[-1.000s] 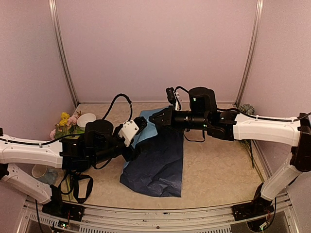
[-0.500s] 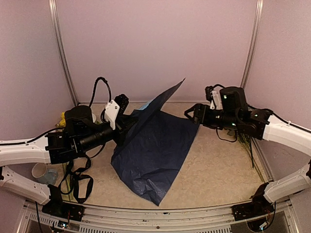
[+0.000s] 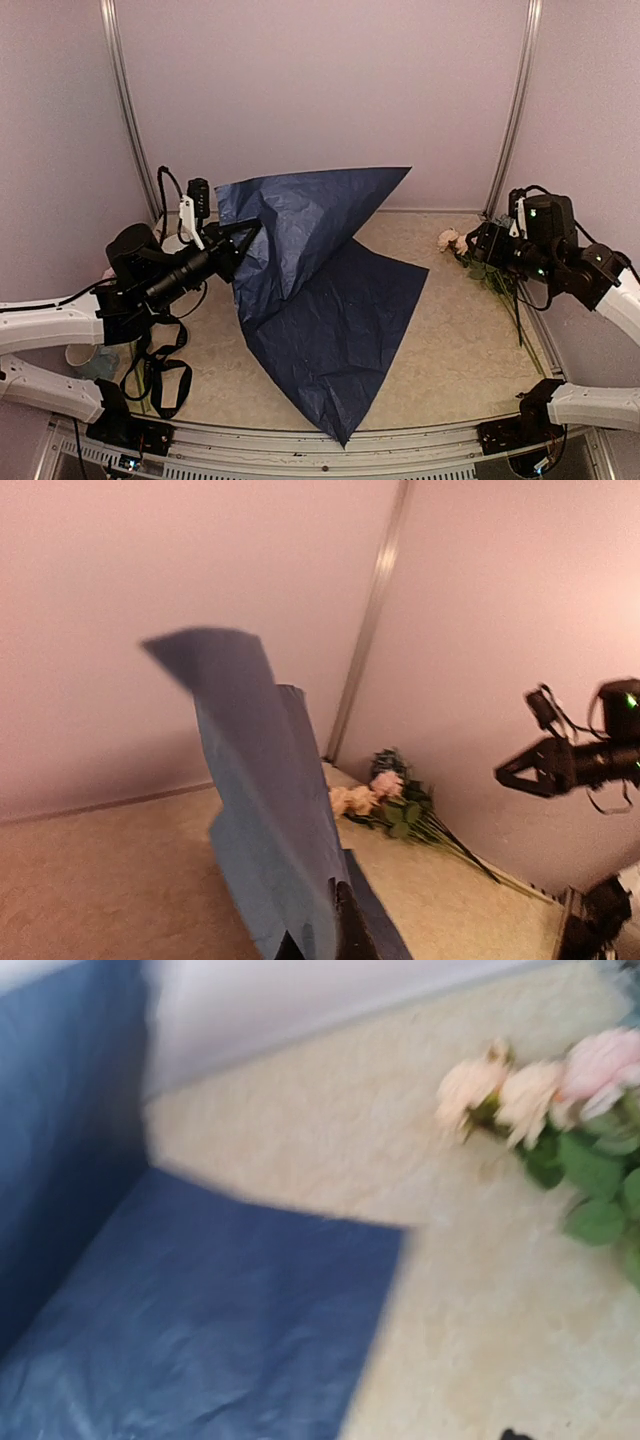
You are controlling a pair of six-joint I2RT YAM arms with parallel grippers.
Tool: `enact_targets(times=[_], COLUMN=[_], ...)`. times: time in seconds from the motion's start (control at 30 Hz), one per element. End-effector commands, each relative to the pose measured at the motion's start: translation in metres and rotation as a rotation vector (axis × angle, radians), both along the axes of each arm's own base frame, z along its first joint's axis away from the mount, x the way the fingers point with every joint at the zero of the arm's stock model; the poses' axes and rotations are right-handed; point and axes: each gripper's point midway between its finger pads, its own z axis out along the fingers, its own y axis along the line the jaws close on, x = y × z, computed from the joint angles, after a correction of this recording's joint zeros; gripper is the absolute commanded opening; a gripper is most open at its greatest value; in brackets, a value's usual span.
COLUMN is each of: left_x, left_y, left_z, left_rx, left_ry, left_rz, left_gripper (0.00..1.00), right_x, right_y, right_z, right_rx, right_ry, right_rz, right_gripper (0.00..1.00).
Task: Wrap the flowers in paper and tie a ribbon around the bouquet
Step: Unfold the folded wrapping paper at the center of the board, then place the flattened wrapping paper at the center of the board.
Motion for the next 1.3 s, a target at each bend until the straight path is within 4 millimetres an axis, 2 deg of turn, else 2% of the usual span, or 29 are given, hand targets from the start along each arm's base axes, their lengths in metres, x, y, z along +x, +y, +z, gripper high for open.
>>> enact_targets(times=[0.0, 0.1, 0.2, 0.3, 0.43, 0.53, 0.67, 0.77, 0.9, 0.93, 0.97, 1.0, 1.03, 1.1, 1.13, 1.17, 1.27], left_x=[0.062, 0.081, 0.091, 0.092, 0.084, 0.084, 0.093, 0.095, 0.088, 0.086, 0.085, 0.083, 0.082, 0.08, 0.08, 0.08, 0.074], left_y=[0.079, 0.101, 0.114, 0.115, 0.113, 0.109, 0.103, 0.105, 0.118, 0.12, 0.121, 0.122, 0.123, 0.135, 0.142, 0.148, 0.143], left_z=[-0.022, -0.067, -0.103, -0.133, -0.171, -0.188, -0.201, -0.211, -0.228, -0.23, -0.23, -0.231, -0.232, -0.232, -0.224, -0.212, -0.161], left_rx=[-0.294, -0.23, -0.165, -0.117, -0.14, -0.135, -0.097, -0.079, -0.105, -0.107, -0.106, -0.095, -0.077, -0.014, 0.021, 0.057, 0.223], left_ry=[0.282, 0.4, 0.478, 0.544, 0.649, 0.689, 0.738, 0.791, 0.865, 0.871, 0.875, 0.883, 0.887, 0.888, 0.86, 0.813, 0.597], left_rz=[0.248, 0.386, 0.471, 0.495, 0.463, 0.425, 0.409, 0.442, 0.505, 0.513, 0.515, 0.511, 0.515, 0.575, 0.613, 0.653, 0.744], left_gripper=[0.0, 0.0, 0.0, 0.0, 0.0, 0.0, 0.0, 0.0, 0.0, 0.09, 0.3, 0.56, 0.73, 0.84, 0.86, 0.89, 0.91], right_x=[0.013, 0.025, 0.038, 0.045, 0.045, 0.041, 0.034, 0.031, 0.028, 0.027, 0.027, 0.026, 0.026, 0.025, 0.023, 0.021, 0.011], right_y=[0.03, 0.043, 0.047, 0.047, 0.046, 0.041, 0.03, 0.023, 0.028, 0.028, 0.027, 0.025, 0.021, 0.018, 0.018, 0.019, 0.029], right_z=[-0.036, -0.049, -0.075, -0.108, -0.157, -0.186, -0.213, -0.225, -0.236, -0.24, -0.243, -0.244, -0.245, -0.241, -0.238, -0.234, -0.217], right_rx=[-0.056, -0.076, -0.133, -0.198, -0.271, -0.31, -0.365, -0.409, -0.416, -0.423, -0.435, -0.451, -0.463, -0.471, -0.461, -0.452, -0.435], right_ry=[0.109, 0.148, 0.218, 0.305, 0.438, 0.52, 0.589, 0.629, 0.671, 0.688, 0.703, 0.718, 0.727, 0.731, 0.732, 0.733, 0.736], right_rz=[0.145, 0.177, 0.174, 0.168, 0.172, 0.157, 0.126, 0.109, 0.151, 0.155, 0.154, 0.143, 0.123, 0.107, 0.107, 0.112, 0.129], right_gripper=[0.75, 0.75, 0.75, 0.75, 0.75, 0.75, 0.76, 0.76, 0.76, 0.76, 0.76, 0.77, 0.77, 0.77, 0.77, 0.75, 0.69])
